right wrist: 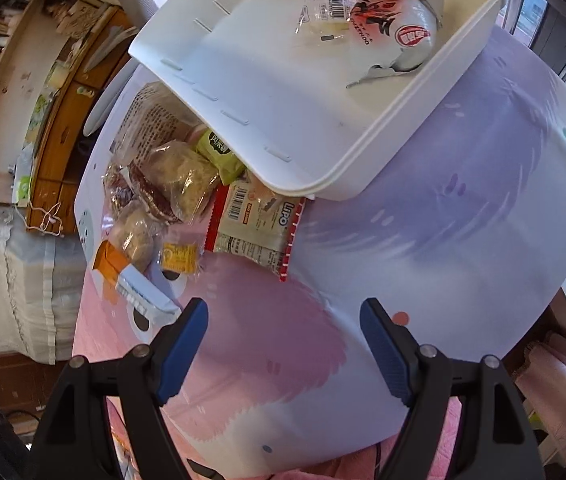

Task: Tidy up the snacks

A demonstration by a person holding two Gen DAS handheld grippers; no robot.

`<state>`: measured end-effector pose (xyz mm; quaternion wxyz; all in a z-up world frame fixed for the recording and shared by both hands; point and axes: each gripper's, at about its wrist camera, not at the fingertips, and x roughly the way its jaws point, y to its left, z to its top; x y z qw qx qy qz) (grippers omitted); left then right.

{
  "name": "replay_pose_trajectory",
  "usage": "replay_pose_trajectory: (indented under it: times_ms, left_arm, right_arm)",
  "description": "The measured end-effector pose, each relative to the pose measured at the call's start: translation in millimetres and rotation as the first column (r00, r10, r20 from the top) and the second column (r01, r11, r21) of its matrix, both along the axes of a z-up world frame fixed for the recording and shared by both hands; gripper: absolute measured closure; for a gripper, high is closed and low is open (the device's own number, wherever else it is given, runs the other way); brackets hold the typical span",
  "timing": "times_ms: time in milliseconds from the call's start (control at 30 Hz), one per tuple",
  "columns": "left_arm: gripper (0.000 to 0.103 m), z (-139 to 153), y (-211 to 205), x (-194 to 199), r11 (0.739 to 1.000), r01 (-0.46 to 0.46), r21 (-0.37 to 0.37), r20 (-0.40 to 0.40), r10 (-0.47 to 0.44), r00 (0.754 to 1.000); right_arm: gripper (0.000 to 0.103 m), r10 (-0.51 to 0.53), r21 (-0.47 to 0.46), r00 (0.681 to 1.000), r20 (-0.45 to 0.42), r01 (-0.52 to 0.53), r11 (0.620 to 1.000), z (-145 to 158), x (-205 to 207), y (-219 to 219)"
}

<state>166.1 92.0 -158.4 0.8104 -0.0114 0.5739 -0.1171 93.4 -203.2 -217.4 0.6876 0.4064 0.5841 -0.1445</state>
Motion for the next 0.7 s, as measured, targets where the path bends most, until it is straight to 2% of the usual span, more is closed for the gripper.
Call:
replay_pose_trajectory:
  times_ms: [167,300,700]
  left_arm:
    - [0.022,-12.5,7.2,12.3,0.999,-0.039,0.027,-0.009,0.039,0.999]
    - [0.022,-21.8,7.4,19.2,0.999,-0.029,0.039,-0.021,0.030,0.999]
    - [0.022,-65.1,-3.5,53.9,0.999,-0.009,0.050,-0.113,0.015,0.993]
  right_arm:
    - [0.024,-0.065,-0.008,0.997,-0.043,0.065,0.998,-12.5,14.2,6.7]
    - [0.024,-0.112,-0.036,0.991,-0.070,0.110,0.993,-19.7,25.6,11.8]
    - [0.024,-0.113,-0.118,0.985,-0.127,0.098,0.988,-36.8,60.0,22.8]
